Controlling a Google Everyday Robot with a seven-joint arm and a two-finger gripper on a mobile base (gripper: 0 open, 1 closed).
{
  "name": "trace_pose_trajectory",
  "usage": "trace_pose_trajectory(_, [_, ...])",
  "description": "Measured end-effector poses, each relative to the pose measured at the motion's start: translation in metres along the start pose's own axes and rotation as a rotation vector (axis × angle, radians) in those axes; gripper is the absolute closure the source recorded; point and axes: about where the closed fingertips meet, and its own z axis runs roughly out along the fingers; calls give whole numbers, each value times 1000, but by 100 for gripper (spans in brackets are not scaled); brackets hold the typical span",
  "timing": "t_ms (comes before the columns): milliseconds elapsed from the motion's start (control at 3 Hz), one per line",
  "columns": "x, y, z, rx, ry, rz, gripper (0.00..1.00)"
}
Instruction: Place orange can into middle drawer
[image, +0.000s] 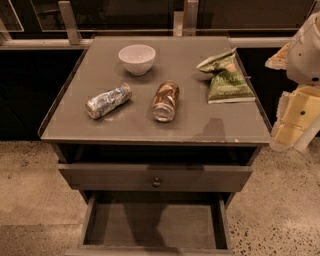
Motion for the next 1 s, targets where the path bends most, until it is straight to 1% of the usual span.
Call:
trace_pose_trajectory(333, [0,0,0,0,0,0,0])
trace_pose_trajectory(667, [-1,-2,1,51,-31,57,0])
trace_pose_trajectory(1000, [-2,14,13,119,-100,259,0])
